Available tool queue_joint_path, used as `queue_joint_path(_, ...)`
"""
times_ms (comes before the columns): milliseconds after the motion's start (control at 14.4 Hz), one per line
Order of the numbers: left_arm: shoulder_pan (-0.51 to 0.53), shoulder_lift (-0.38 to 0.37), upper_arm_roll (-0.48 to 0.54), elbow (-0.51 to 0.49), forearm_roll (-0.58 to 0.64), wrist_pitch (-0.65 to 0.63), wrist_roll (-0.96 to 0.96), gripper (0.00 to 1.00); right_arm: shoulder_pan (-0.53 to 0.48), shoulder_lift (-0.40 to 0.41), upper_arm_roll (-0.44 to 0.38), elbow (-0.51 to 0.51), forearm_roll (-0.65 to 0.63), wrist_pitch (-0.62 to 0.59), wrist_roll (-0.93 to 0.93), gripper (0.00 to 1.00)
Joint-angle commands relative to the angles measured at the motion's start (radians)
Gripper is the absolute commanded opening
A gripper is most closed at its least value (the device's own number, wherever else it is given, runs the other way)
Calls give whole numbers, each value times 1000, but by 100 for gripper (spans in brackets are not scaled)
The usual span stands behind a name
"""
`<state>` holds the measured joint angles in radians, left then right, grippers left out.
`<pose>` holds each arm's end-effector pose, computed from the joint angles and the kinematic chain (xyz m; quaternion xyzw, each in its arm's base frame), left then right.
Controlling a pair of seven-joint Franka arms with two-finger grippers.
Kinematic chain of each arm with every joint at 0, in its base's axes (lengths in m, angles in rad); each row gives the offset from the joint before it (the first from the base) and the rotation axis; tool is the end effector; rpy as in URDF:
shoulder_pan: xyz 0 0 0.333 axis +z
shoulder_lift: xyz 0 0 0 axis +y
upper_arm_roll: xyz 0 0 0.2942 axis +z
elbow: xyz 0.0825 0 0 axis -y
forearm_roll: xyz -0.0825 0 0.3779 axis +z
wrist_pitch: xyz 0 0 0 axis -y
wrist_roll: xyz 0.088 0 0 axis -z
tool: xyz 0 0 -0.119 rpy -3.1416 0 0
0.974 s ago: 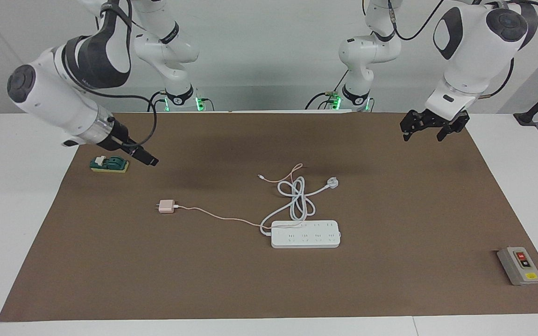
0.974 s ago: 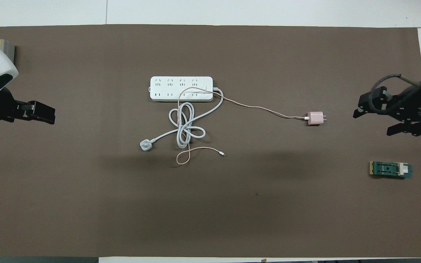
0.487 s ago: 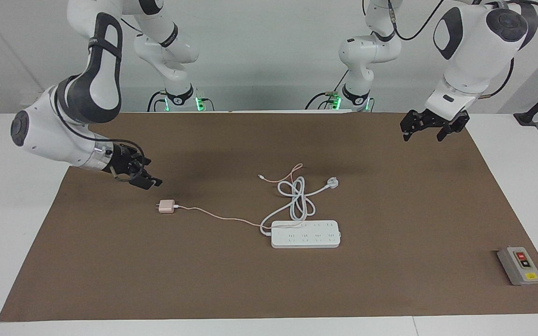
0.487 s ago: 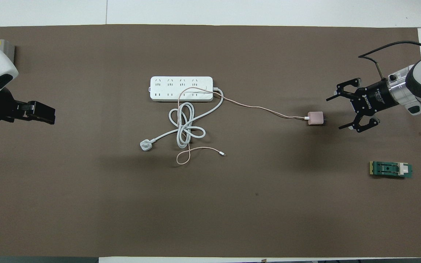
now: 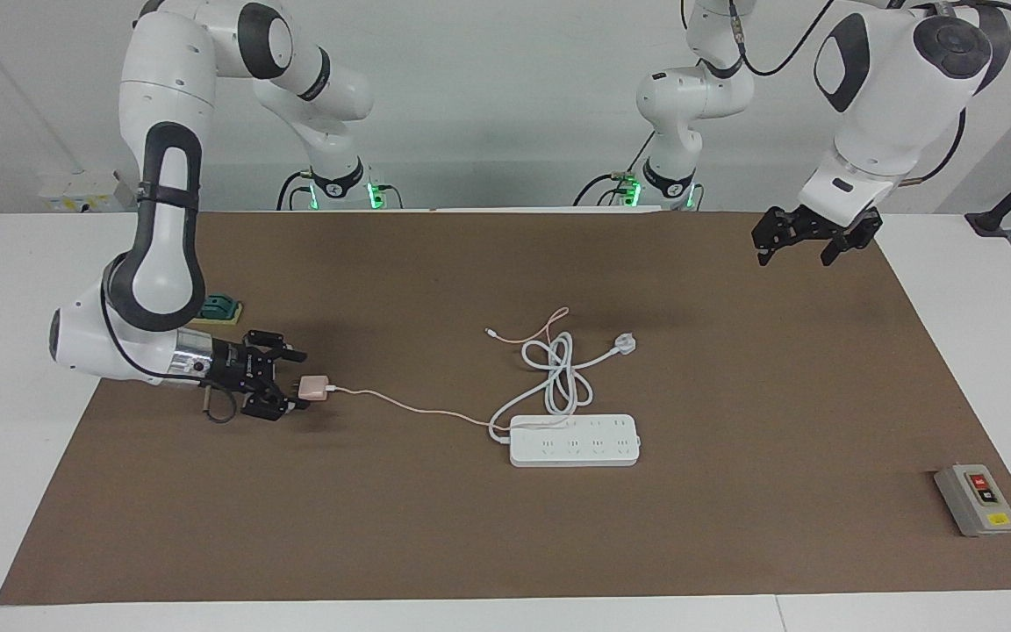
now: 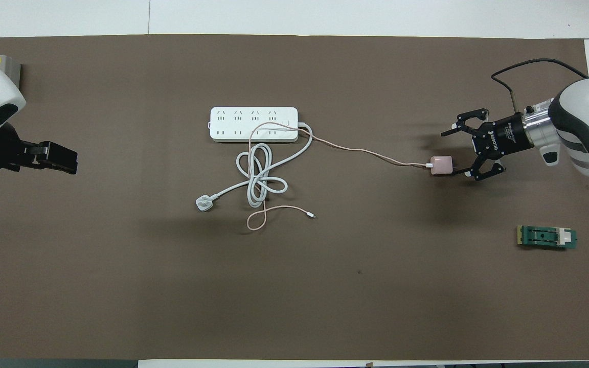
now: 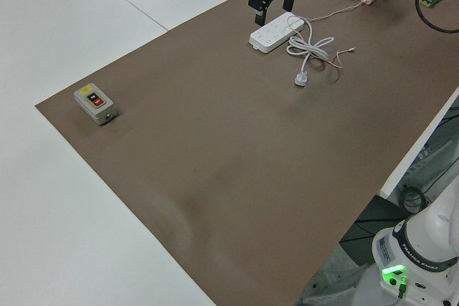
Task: Plug charger into power strip
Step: 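Reach the right gripper to the pink charger and grasp it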
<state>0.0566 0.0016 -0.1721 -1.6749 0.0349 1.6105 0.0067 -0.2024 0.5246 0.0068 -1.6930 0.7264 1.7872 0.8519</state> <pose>0.5443 -0.0590 0.5448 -0.9974 0.0623 0.0320 0.0190 0.6160 -0.0565 0.2594 -0.7159 0.5852 0.2936 0.2427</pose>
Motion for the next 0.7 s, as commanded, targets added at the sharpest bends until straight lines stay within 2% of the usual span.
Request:
queue_joint_path(0,9,-23,-7,-20,8,-7,-8,100,-14,32,5,-22,24,44,-34,100)
queue_joint_path(487,9,-23,-7,-20,8,-7,-8,100,-18,64,5,-28,38,50,-134,100)
queue_joint_path(626,9,-23,-7,-20,8,-7,-8,100,-19,69,5,-30,38,50,-145,45)
